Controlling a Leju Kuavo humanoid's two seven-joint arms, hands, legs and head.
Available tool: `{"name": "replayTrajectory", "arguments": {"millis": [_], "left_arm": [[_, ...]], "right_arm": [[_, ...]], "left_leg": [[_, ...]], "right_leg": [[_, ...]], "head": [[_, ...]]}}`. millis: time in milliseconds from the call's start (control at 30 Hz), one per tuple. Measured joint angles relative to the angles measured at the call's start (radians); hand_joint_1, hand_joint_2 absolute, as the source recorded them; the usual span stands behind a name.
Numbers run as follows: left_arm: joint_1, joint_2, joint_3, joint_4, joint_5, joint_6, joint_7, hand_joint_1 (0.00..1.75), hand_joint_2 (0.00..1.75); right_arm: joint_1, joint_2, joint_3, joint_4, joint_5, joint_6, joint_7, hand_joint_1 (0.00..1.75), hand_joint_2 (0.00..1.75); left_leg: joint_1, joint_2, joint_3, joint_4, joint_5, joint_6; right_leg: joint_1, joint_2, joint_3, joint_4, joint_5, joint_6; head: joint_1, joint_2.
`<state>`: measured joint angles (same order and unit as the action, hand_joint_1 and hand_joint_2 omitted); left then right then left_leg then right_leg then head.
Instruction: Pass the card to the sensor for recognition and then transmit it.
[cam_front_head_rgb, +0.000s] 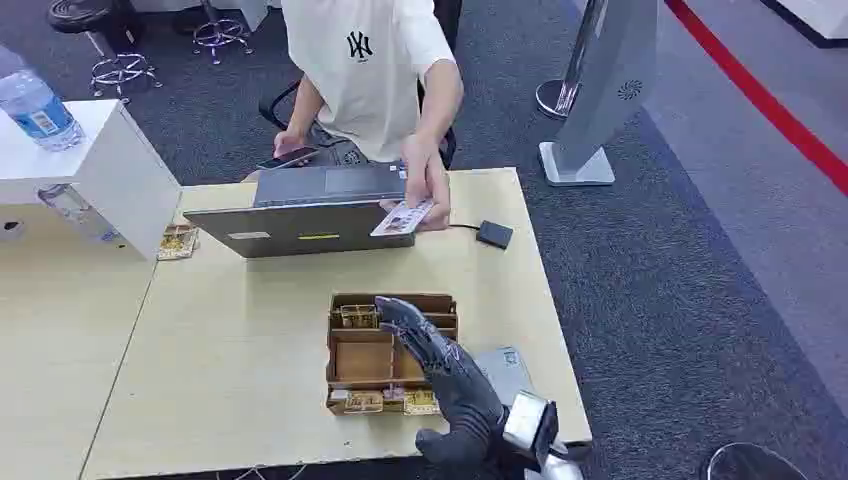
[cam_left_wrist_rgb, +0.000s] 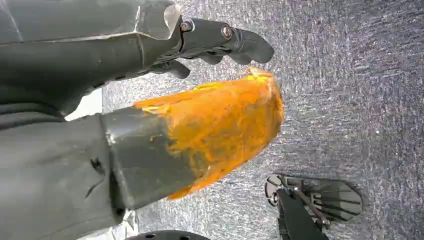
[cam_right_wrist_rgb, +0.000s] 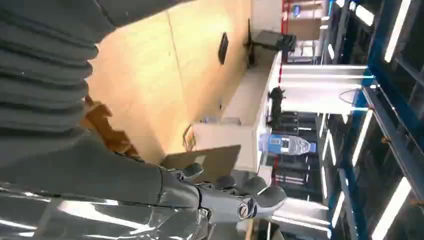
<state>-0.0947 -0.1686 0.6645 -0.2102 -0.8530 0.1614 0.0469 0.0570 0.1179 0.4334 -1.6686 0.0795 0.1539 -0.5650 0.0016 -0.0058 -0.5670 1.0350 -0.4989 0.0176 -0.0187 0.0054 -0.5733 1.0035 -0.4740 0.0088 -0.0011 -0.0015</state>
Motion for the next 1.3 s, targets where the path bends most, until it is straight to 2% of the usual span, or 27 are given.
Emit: {"name": "replayTrajectory", "arguments": {"millis": [33,100,200,267,400,533,600,767,900,1200,1233,1267,1300], "left_arm": [[0.001,0.000,0.000,0.000,-0.003,0.001,0.000,0.00,0.00],[0.004,-0.001,0.000,0.000,-0.019,0.003,0.000,0.00,0.00],[0.005,-0.004,0.000,0.000,-0.043,0.002,0.006,0.00,0.00],[0.004,-0.006,0.000,0.000,-0.056,-0.001,0.014,0.00,0.00],[0.002,-0.011,0.000,0.000,-0.082,-0.007,0.030,0.00,0.00],[-0.036,-0.056,-0.045,0.000,-0.209,-0.012,0.149,0.00,0.00],[-0.058,-0.082,-0.058,0.000,-0.218,-0.012,0.166,0.00,0.00],[-0.078,-0.105,-0.077,0.000,-0.230,-0.022,0.167,0.00,0.00],[-0.078,-0.106,-0.078,0.000,-0.233,-0.022,0.178,0.00,0.00],[-0.067,-0.080,-0.076,0.000,-0.197,-0.050,0.138,0.00,0.00],[-0.066,-0.077,-0.074,0.000,-0.193,-0.047,0.136,0.00,0.00],[-0.065,-0.076,-0.073,0.000,-0.191,-0.045,0.134,0.00,0.00],[-0.064,-0.076,-0.072,0.000,-0.191,-0.044,0.132,0.00,0.00]], "right_arm": [[0.004,0.000,0.004,-0.015,0.062,-0.075,-0.016,0.00,1.75],[0.010,0.003,0.015,-0.052,0.213,-0.281,-0.043,0.00,1.75],[0.009,0.005,0.040,-0.101,0.443,-0.547,-0.044,0.00,1.75],[0.008,0.006,0.059,-0.113,0.570,-0.669,-0.032,0.00,1.75],[0.000,0.006,0.083,-0.116,0.765,-0.826,0.009,0.00,1.75],[-0.019,0.037,0.074,-0.093,0.938,-0.843,0.007,0.00,1.75],[-0.023,0.063,0.052,-0.081,1.017,-0.843,-0.005,0.00,1.75],[-0.036,0.116,-0.030,-0.054,1.139,-0.844,-0.057,0.00,1.75],[-0.044,0.129,-0.080,-0.035,1.194,-0.844,-0.059,0.00,1.75],[-0.063,0.133,-0.105,-0.005,1.290,-0.844,0.008,0.02,1.75],[-0.066,0.133,-0.105,-0.003,1.294,-0.844,0.014,0.82,1.75],[-0.067,0.133,-0.105,-0.002,1.299,-0.844,0.022,1.45,1.75],[-0.067,0.133,-0.105,-0.001,1.301,-0.844,0.030,1.45,1.75]], "left_leg": [[0.000,0.000,0.000,0.000,0.000,0.000],[0.000,0.000,0.000,0.000,0.000,0.000],[0.000,0.000,0.000,0.000,0.000,0.000],[0.000,0.000,0.000,0.000,0.000,0.000],[0.000,0.000,0.000,0.000,0.000,0.000],[0.000,-0.002,0.000,0.000,0.001,0.000],[0.000,-0.002,0.000,0.000,0.002,0.000],[0.000,-0.001,0.000,0.000,0.002,0.000],[0.000,-0.002,0.000,0.000,0.002,0.000],[0.000,-0.002,0.000,0.000,0.002,0.000],[0.000,-0.002,0.000,0.000,0.002,0.000],[0.000,-0.002,0.000,0.000,0.002,0.000],[0.000,-0.002,0.000,0.000,0.002,0.000]], "right_leg": [[0.000,0.000,0.000,0.000,0.000,0.000],[0.000,0.000,0.000,0.000,0.000,0.000],[0.000,0.000,0.000,0.000,0.000,0.000],[0.000,0.000,0.000,0.000,0.000,0.000],[0.000,0.000,0.000,0.000,0.000,0.000],[0.000,-0.002,0.000,0.000,0.000,0.000],[0.000,-0.002,0.001,0.000,0.001,0.000],[0.000,-0.001,0.001,0.000,0.001,0.001],[0.000,-0.001,0.001,0.000,0.001,0.001],[0.000,-0.002,0.001,0.000,0.001,0.000],[0.000,-0.002,0.001,0.000,0.001,0.000],[0.000,-0.001,0.001,0.000,0.001,0.000],[0.000,-0.002,0.001,0.000,0.001,0.000]], "head": [[0.000,0.000],[0.000,0.000],[0.000,0.000],[0.000,0.000],[0.000,0.000],[-0.001,0.000],[0.000,0.000],[0.000,0.000],[0.000,0.000],[0.000,0.000],[0.000,0.000],[0.000,0.000],[0.000,0.000]]}}
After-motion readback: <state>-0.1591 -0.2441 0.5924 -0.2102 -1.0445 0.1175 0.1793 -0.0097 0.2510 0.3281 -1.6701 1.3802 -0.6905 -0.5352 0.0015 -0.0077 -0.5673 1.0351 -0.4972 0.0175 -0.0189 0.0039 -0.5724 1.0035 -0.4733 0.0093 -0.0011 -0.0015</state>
